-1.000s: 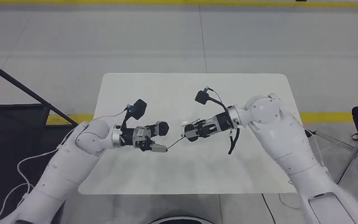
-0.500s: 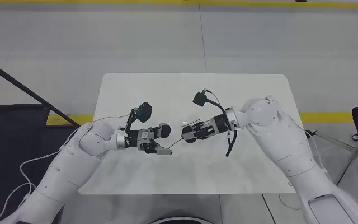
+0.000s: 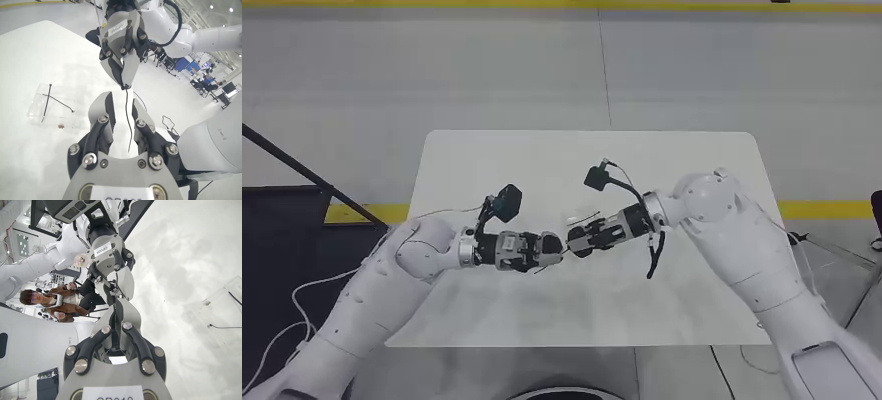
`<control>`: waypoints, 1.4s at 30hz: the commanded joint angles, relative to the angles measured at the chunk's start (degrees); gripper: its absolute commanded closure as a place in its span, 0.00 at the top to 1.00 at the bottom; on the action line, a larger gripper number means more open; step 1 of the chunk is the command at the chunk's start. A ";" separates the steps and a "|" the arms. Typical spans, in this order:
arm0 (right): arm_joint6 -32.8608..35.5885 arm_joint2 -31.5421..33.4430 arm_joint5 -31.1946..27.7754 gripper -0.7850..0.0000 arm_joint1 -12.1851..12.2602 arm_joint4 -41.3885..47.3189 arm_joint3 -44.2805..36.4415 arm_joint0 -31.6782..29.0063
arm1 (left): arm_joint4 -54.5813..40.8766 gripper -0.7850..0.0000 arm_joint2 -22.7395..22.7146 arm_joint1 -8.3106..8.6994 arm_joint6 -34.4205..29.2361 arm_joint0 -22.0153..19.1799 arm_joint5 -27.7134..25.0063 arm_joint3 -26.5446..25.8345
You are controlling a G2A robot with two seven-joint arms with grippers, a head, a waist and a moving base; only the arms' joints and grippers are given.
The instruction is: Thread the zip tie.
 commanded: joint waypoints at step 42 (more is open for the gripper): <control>-0.87 -0.34 -1.09 0.93 -0.39 1.33 1.69 0.72 | 1.69 0.00 1.55 -0.34 4.92 -1.06 0.01 1.98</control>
